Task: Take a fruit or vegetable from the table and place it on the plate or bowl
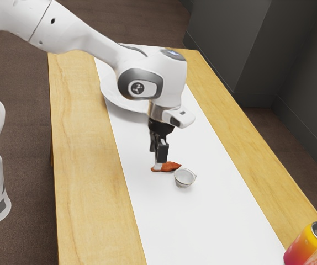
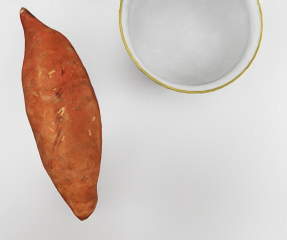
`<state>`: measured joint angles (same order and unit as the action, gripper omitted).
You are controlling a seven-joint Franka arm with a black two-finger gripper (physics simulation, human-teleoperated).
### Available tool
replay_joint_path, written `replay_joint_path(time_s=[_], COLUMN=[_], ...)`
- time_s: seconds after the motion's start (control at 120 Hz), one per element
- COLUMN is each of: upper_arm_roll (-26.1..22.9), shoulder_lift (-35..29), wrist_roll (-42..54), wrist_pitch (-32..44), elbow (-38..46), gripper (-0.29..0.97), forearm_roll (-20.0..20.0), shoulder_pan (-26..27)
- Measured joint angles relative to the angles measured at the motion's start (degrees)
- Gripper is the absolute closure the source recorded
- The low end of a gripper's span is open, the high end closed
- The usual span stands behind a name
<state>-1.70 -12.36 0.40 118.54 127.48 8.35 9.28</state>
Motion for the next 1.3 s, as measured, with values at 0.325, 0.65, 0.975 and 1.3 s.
replay_joint_path(time_s=[0.325,0.65,0.975,1.3], upper_arm_roll=[0.03,0.12,0.12,0.12], shoulder_lift=[4.42,6.72,7.96,8.30], wrist_roll=[-4.01,-6.12,-7.07,-7.56], wrist_pitch=[4.57,7.19,9.12,9.95], elbow=[0.06,0.03,-0.01,-0.01], gripper=[0.00,0.01,0.02,0.04], forearm_roll=[0.50,0.25,0.19,0.17], shoulder_pan=[-0.75,-1.83,-2.07,-2.55])
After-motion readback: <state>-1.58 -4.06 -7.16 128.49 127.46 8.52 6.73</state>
